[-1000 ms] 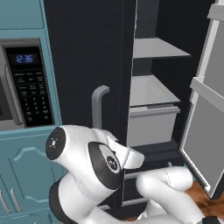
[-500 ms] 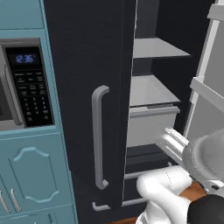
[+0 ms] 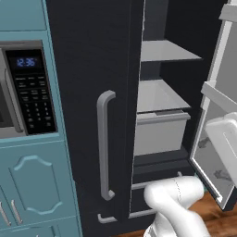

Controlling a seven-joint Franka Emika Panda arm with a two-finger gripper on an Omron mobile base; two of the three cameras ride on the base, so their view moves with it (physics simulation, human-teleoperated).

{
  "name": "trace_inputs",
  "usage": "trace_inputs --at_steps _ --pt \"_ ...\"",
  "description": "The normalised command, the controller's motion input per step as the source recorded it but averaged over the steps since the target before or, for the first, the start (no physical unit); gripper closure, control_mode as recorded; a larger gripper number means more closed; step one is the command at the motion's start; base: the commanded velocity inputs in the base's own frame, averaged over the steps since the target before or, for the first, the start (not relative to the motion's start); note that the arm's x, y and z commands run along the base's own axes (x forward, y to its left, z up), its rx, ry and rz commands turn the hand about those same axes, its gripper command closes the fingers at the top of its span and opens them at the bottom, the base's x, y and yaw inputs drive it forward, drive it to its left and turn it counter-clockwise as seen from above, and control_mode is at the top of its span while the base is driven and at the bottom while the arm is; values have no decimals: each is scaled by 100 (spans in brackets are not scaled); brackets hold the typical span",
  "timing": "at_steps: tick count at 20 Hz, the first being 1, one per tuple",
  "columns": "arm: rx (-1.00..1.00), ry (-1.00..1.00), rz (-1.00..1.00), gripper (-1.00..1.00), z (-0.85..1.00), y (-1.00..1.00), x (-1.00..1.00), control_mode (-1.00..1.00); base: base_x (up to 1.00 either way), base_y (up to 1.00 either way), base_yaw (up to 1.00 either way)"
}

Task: Retrieve a lemon from the fridge and place it on the cutting board with the fish.

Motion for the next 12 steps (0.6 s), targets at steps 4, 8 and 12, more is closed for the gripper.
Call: trace_inputs --at_steps 4,8,12 --pt "22 3 0 -100 1 0 65 -100 0 0 0" --pt "4 2 -1 -100 -7 -7 24 -100 0 0 0" --pt "0 1 0 -100 -22 3 36 -100 0 0 0"
